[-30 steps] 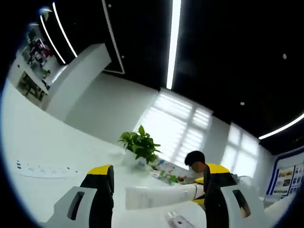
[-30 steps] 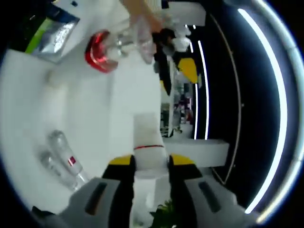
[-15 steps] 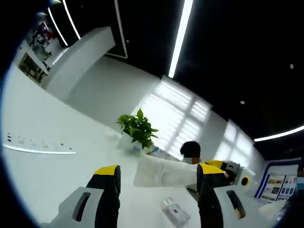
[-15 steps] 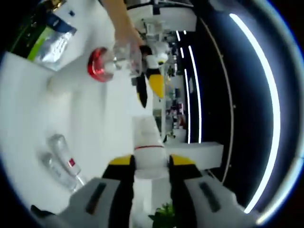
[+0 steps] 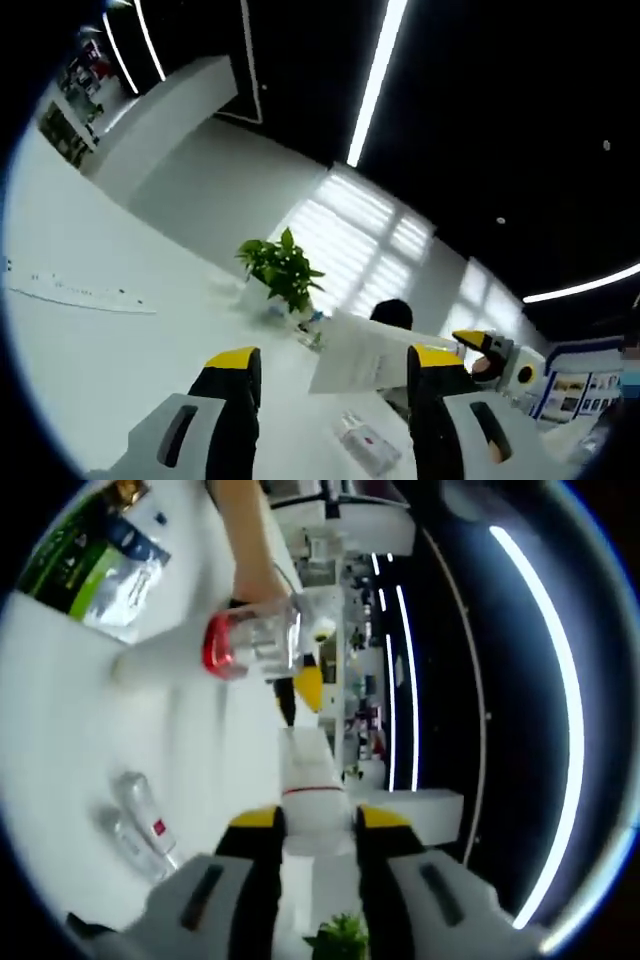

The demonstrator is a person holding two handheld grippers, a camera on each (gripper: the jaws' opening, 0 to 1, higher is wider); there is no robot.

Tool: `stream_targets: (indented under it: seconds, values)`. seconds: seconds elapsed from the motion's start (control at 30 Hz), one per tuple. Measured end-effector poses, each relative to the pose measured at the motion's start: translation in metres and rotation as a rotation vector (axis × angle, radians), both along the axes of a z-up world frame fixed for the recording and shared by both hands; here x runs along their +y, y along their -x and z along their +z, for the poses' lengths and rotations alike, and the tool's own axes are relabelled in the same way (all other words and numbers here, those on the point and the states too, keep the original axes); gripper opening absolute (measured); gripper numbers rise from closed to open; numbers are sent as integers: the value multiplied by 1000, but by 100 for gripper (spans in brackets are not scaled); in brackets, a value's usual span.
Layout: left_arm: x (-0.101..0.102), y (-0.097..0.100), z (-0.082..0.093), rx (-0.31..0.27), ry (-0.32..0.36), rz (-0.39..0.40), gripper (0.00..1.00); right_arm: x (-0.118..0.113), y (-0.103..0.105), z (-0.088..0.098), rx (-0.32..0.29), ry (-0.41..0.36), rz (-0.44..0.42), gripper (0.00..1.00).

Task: Arrange the skincare products in the storage area until every visible bottle or jar stands upright without overlapping.

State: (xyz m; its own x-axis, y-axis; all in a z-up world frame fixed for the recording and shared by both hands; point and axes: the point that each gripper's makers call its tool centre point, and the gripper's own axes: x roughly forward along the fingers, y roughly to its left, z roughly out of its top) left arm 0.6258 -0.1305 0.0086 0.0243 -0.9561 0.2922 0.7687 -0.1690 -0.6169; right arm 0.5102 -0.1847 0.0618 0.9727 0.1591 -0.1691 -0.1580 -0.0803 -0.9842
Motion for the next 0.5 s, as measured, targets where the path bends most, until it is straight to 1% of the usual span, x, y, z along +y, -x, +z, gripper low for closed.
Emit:
stream_targets:
  seconds: [0.07,0.13,0.2,0.3,0.33,0.37,0.4,0.47,0.5]
  values:
    - [2,6,6,17,45,-48,59,3,1,0,4,-4,10,27]
    - [3,5,5,5,43,-49,59,5,1,1,-1,-3,20,27]
    - [3,6,4,-34,39,-45,55,6,3,3,-11,2,27,27]
    - [1,18,-4,-110,-1,-90,42,5,3,7,-14,0,31,27]
    - [0,23,-3,-147,0,-99,36,4,3,8,-14,-13,28,27]
    - [-1,28,-2,-187,5,-110,34,4,3,9,-14,-22,31,27]
    - [-2,24,-2,-233,-9,-66,33,2,3,10,-18,-29,22,27]
    - [-3,28,-5,-259,-40,-75,30,2,5,9,-22,-27,29,27]
    - [-2,28,-4,-260,-39,-73,29,3,6,7,-25,-24,34,27]
